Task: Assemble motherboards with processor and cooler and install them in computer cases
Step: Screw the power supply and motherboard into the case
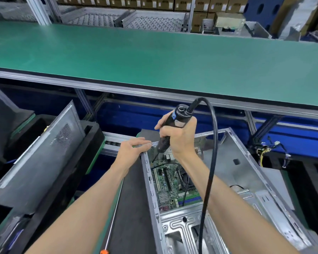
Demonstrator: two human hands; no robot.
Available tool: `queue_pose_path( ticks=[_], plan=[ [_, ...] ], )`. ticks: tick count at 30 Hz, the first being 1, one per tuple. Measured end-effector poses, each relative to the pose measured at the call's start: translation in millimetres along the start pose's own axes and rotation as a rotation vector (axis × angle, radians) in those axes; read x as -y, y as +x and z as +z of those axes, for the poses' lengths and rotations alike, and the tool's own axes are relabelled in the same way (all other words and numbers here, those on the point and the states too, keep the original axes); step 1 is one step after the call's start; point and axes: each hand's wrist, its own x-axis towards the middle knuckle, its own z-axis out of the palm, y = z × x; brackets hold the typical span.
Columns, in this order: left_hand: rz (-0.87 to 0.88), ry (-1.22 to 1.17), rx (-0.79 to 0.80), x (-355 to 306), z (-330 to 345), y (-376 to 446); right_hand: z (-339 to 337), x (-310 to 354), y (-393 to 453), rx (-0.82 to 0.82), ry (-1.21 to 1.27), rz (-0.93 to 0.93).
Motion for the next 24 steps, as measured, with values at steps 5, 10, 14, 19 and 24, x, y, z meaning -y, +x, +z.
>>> queue_pose_path(
  ticks=[5, 10, 14, 19, 24],
  plan=[
    [-0.015, -0.077, 0.045, 4.2, -2.3, 4.7, 9.8, -8.0, -0.1, 0.049, 0.006, 0.042],
    [-0.031, -0.138, 0.076, 7.4, -3.1, 5.6, 15.3, -14.2, -3.0, 0.055, -0.018, 0.052],
    [-0.045, -0.162, 0.074, 6.9, -2.1, 3.8, 16.8, -19.1, -3.9, 0.062, -0.016, 0.05],
    [-0.046, -0.156, 0.084, 5.2, -2.0, 1.8, 18.3, -23.6, -4.1, 0.08, -0.002, 0.038],
    [-0.035, -0.166, 0.099, 5.6, -2.6, 1.3, 20.2, -27.7, -3.6, 0.099, -0.067, 0.009]
  ],
)
